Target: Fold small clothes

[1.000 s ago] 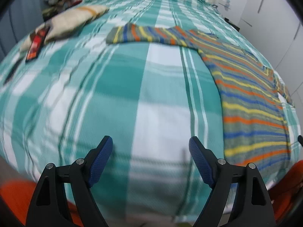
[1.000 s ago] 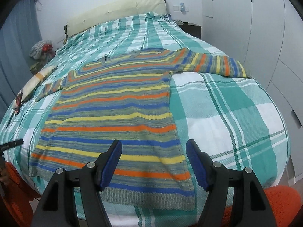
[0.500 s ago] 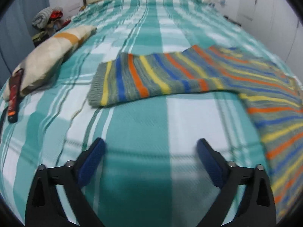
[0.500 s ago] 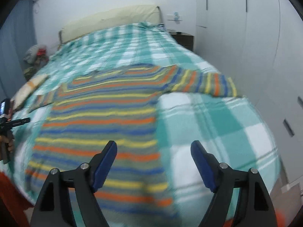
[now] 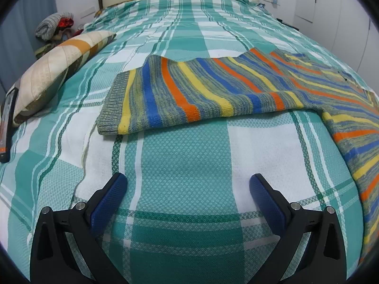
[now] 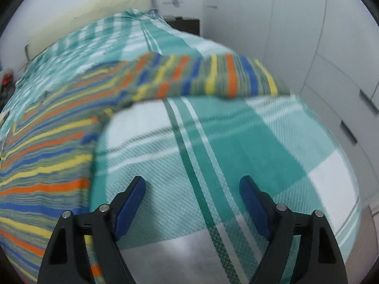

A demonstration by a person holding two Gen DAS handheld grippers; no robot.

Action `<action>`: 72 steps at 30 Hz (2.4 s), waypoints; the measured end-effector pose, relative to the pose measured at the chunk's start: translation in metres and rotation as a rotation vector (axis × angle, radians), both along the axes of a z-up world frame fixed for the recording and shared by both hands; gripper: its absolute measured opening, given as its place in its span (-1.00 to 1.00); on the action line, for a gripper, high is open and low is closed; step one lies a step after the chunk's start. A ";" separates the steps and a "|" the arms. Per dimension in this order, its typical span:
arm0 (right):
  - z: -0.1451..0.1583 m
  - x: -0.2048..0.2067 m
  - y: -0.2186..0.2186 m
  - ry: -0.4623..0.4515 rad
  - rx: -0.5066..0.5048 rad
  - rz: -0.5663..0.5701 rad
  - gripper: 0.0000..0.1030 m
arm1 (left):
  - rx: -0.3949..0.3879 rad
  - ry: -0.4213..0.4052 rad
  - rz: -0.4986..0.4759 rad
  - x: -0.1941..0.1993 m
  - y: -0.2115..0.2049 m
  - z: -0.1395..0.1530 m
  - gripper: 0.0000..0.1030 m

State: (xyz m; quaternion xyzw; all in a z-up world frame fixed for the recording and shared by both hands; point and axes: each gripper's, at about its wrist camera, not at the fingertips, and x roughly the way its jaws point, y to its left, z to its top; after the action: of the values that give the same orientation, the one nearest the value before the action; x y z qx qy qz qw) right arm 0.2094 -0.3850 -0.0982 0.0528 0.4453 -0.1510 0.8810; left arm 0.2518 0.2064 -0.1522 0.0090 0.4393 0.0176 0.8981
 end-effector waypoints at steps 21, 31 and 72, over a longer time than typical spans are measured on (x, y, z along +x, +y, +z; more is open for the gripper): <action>-0.008 0.020 0.017 0.011 -0.068 -0.117 0.89 | 0.000 0.000 0.001 0.000 -0.001 -0.001 0.99; 0.005 -0.005 0.020 -0.005 -0.056 -0.196 0.89 | 0.000 0.000 0.001 0.001 0.000 -0.001 0.99; 0.046 -0.079 0.121 -0.164 -0.068 0.143 0.89 | 0.004 -0.003 0.004 0.001 -0.002 0.000 0.99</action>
State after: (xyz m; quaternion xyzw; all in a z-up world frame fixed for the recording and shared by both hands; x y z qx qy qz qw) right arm 0.1308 -0.2642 -0.0521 0.0029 0.3690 -0.0980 0.9242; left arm 0.2525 0.2049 -0.1524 0.0099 0.4380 0.0202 0.8987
